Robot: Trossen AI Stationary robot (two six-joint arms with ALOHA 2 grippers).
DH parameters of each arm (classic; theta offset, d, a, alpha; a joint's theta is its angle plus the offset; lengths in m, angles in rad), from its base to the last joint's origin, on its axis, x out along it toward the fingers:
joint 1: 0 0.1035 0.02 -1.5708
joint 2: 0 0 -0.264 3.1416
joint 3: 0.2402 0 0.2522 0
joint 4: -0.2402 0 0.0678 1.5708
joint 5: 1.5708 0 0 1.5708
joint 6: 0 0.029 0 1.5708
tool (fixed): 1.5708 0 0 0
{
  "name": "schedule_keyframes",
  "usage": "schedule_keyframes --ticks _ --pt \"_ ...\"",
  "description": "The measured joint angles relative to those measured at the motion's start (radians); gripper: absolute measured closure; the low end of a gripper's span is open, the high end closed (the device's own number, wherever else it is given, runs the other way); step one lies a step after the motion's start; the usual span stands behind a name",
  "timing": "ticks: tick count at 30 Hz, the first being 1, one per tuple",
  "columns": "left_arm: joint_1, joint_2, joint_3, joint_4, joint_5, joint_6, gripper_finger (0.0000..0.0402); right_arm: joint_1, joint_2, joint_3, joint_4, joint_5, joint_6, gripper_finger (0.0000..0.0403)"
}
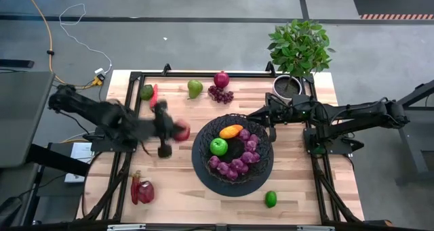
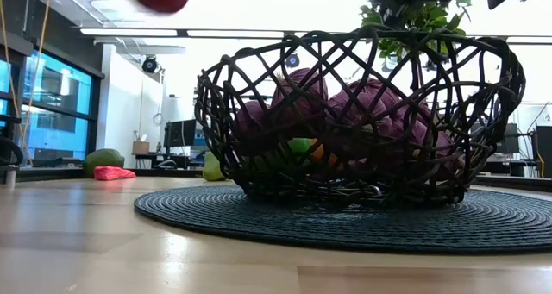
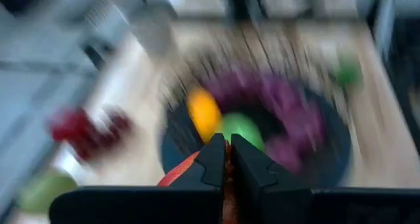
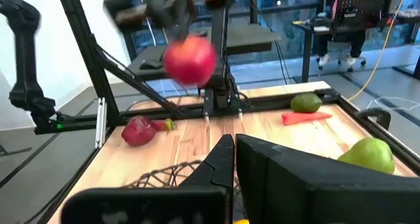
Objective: Build produce basket
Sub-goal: Put the red pomegranate into the basket
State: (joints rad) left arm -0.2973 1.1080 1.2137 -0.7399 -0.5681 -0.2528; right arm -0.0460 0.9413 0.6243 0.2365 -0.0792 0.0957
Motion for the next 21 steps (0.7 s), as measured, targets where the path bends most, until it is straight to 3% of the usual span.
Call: schedule_keyframes --ticks 4,13,21 --pt "0.083 -0.084 -0.005 0.207 -0.035 0.105 0.0401 0.0 0.0 0.0 0.053 0.0 -0.02 0.0403" --pt "0.236 -0.131 -0.288 0.788 0.261 0.182 0.0401 0.001 0.0 0.0 0.088 -0.006 -0.025 0.0403" --pt "0.273 -0.104 -0.556 1.272 0.253 0.101 0.0401 0.003 0.0 0.0 0.098 -0.031 0.009 0.0403"
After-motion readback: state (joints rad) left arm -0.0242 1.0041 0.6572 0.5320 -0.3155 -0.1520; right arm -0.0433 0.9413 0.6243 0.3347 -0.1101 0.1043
